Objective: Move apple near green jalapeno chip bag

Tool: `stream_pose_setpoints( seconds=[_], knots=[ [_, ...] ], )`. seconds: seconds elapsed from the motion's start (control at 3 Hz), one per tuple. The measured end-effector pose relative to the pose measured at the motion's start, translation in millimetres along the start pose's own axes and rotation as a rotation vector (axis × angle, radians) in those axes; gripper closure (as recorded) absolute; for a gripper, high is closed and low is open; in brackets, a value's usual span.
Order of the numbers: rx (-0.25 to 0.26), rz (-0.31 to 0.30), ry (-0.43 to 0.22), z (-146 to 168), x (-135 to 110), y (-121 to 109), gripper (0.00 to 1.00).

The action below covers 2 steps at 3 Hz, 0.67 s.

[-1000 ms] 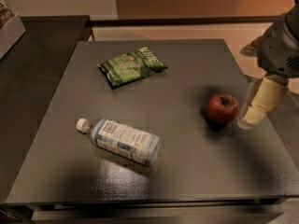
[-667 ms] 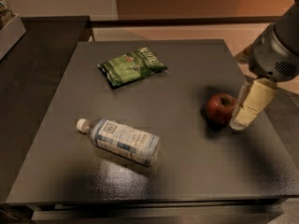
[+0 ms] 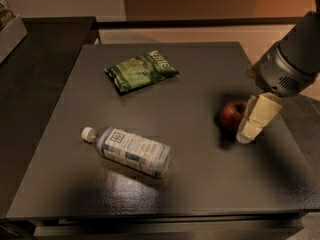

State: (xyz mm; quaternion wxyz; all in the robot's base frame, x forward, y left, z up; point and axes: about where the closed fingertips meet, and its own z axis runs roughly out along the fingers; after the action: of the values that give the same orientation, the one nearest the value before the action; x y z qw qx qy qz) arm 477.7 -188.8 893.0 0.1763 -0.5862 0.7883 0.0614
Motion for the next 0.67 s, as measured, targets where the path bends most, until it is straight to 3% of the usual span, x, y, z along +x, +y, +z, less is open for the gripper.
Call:
stream_pose_setpoints(
  seconds=[0.67],
  knots=[
    [-0.012, 0.022, -0.013, 21.2, 6.3, 3.6, 0.0]
  ],
)
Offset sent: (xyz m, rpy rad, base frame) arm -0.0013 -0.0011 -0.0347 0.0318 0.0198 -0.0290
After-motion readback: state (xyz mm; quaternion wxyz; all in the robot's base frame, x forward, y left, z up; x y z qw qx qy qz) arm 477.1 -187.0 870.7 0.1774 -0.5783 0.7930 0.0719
